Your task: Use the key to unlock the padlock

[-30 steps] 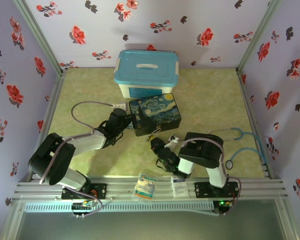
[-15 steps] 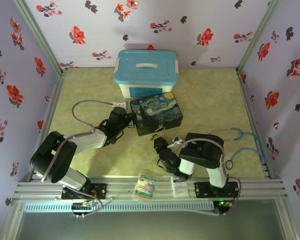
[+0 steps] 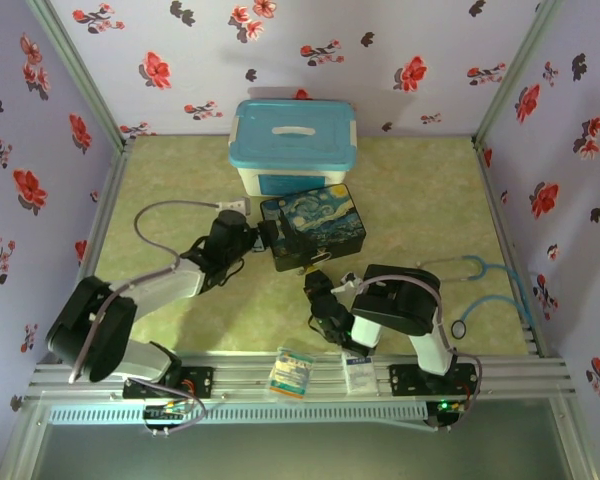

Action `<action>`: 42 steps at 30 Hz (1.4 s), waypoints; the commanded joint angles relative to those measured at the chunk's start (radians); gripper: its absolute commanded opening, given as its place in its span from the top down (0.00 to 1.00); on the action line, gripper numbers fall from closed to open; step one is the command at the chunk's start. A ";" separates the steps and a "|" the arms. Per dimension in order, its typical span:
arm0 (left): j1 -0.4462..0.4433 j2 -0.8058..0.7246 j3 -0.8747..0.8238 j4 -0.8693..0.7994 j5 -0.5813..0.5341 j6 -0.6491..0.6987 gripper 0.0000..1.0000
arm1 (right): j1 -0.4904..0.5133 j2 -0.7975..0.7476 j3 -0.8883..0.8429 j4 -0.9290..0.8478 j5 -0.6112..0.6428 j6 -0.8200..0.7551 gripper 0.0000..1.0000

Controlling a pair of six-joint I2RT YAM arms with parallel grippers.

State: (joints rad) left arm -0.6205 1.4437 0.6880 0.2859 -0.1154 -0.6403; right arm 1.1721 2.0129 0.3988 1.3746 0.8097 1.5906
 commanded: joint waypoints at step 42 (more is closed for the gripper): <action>0.123 0.268 0.087 -0.057 0.029 0.059 0.63 | -0.303 -0.418 -0.318 -0.294 -0.536 -0.196 1.00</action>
State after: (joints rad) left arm -0.5232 1.6585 0.7685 0.4374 -0.0902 -0.6392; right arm 0.9142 1.6722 0.0704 1.2415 0.5037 1.4776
